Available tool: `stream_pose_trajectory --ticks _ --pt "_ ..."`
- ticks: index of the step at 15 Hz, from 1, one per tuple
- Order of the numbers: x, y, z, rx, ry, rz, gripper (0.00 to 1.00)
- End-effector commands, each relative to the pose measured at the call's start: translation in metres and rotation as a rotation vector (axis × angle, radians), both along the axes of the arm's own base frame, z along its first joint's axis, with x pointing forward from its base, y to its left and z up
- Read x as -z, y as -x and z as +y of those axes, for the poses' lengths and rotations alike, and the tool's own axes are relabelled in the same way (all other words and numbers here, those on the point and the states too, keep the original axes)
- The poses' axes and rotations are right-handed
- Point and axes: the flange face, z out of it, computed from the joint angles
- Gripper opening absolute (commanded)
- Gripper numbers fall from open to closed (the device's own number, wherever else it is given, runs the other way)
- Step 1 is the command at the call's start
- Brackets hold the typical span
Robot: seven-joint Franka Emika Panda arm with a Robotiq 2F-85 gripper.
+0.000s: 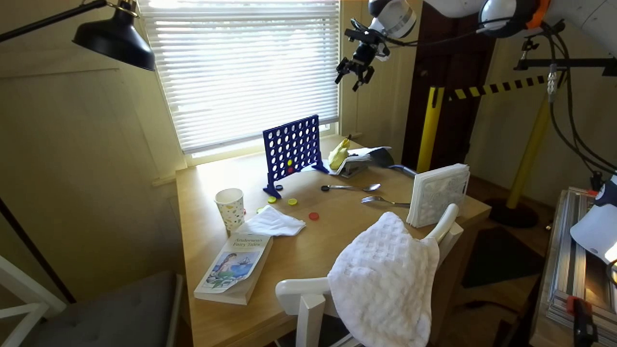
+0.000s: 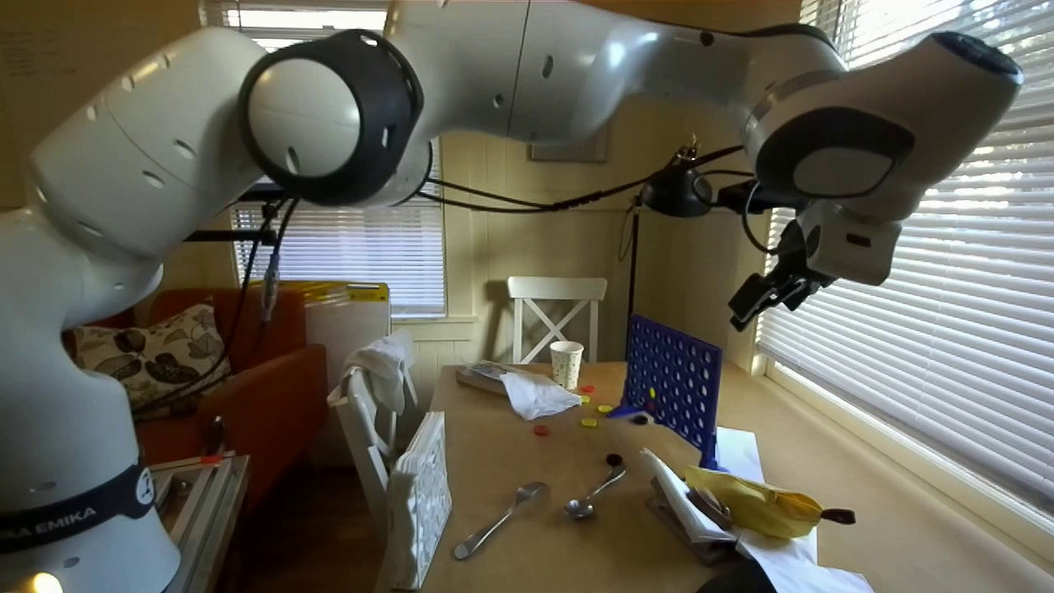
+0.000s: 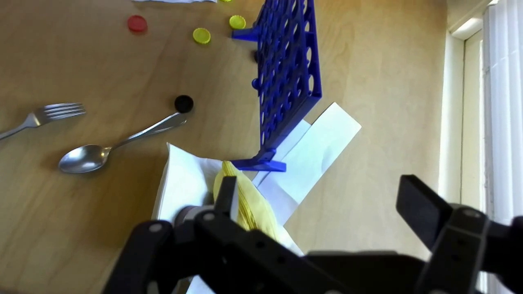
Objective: Take out the items in the blue object
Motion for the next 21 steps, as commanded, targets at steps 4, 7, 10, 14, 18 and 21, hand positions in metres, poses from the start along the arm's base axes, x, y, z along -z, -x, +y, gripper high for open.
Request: stream_pose_trajectory --ticks 4,7,10,14,18,21 --pt "0.049 -0.021 0.009 0.015 -0.153 -0.022 1.00" --pt "0.075 -0.023 0.013 -0.002 -0.203 -0.018 1.00" --pt "0.092 -0.023 0.020 -0.033 -0.285 -0.037 1.00" --pt "0.106 -0.022 0.039 -0.074 -0.374 -0.008 1.00" --pt "0.114 -0.022 0.048 -0.072 -0.383 0.031 1.00" --pt "0.117 -0.022 0.048 -0.080 -0.352 0.034 1.00"
